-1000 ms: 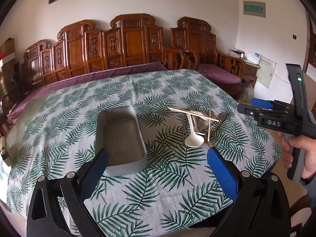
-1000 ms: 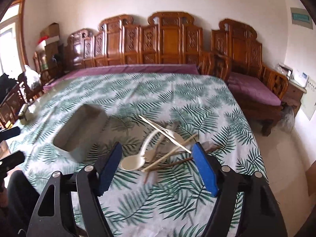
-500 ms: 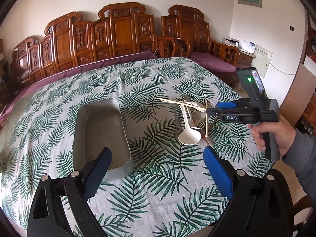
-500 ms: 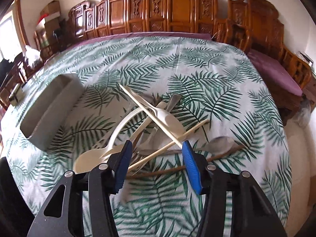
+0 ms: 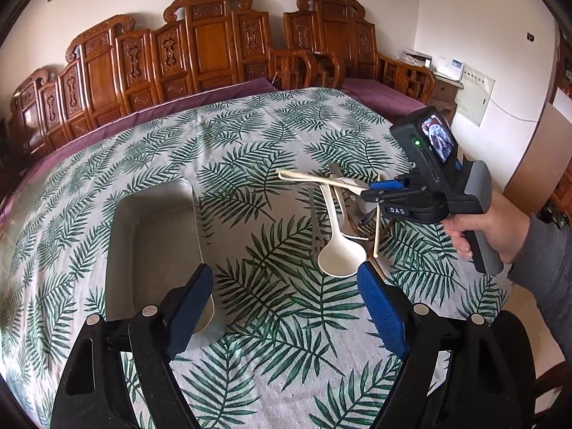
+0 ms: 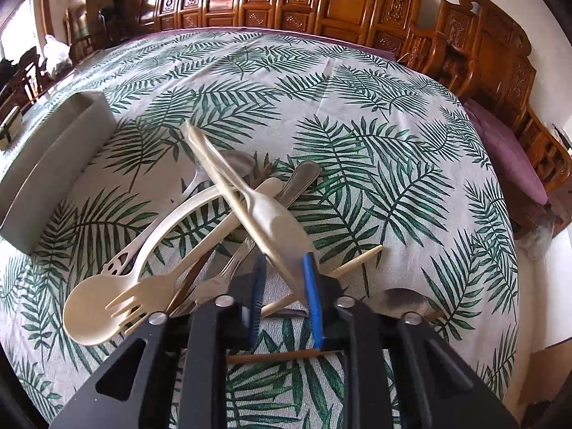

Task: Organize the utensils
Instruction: 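Reach the right gripper into the utensil pile and grasp a wooden chopstick, then lower the left gripper onto the pile and grasp a white plastic spoon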

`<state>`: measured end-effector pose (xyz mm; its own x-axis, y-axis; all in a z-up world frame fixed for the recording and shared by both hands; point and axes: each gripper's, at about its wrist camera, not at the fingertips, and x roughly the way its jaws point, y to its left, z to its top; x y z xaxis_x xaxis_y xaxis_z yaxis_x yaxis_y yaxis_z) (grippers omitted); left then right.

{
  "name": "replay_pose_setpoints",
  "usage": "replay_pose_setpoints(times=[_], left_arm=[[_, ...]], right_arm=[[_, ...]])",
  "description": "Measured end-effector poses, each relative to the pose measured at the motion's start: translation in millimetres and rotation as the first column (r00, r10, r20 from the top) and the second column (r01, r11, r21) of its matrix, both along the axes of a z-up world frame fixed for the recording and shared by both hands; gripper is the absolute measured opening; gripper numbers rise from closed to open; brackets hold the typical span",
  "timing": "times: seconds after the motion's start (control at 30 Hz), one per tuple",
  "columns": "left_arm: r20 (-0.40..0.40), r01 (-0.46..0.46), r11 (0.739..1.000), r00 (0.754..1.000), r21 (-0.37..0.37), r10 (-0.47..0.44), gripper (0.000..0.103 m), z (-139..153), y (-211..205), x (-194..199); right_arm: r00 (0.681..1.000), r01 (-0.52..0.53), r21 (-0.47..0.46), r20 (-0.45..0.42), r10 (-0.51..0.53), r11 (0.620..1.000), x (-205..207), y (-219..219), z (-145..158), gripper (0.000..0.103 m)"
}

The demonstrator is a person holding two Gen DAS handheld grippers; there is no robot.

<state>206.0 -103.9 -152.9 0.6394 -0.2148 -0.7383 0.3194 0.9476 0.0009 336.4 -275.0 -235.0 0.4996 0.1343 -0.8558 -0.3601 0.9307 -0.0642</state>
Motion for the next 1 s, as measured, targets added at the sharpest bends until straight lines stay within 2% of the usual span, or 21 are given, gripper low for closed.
replay_pose_setpoints(times=[0.07, 0.1, 0.47, 0.73, 0.8, 0.87, 1.0], left_arm=[[-0.005, 0.003, 1.0, 1.0, 0.002, -0.003, 0.079, -2, -2, 4], [-0.008, 0.004, 1.0, 1.0, 0.004, -0.004, 0.079, -3, -4, 5], [-0.053, 0.03, 1.0, 0.998, -0.008, -0.03, 0.079, -23, -36, 36], [-0.123, 0.052, 0.999, 0.991, -0.007, -0.053, 0.059, -46, -62, 65], [-0.132, 0.057, 0.998, 0.99, 0.007, -0.056, 0.042, -49, -68, 72], [-0.141, 0.07, 0.997, 0.988, 0.032, -0.065, 0.038, -55, -76, 81], [-0.151, 0.087, 0.996, 0.985, 0.033, -0.081, 0.037, -62, -88, 95]], right_arm=[[1.0, 0.0, -0.022, 0.011, 0.0, 1.0, -4, -1, 0, 0.006], [1.0, 0.001, -0.019, 0.009, 0.0, 1.0, -5, -2, 0, 0.006], [0.998, 0.066, 0.126, 0.016, -0.068, 0.99, -36, -24, 28, 0.006], [0.996, 0.089, 0.17, 0.015, -0.093, 0.981, -48, -30, 30, 0.006], [0.994, 0.104, 0.175, 0.002, -0.106, 0.979, -48, -33, 26, 0.006], [0.994, 0.113, 0.171, -0.007, -0.113, 0.979, -46, -37, 22, 0.006], [0.989, 0.147, 0.201, -0.022, -0.145, 0.968, -44, -51, 19, 0.006]])
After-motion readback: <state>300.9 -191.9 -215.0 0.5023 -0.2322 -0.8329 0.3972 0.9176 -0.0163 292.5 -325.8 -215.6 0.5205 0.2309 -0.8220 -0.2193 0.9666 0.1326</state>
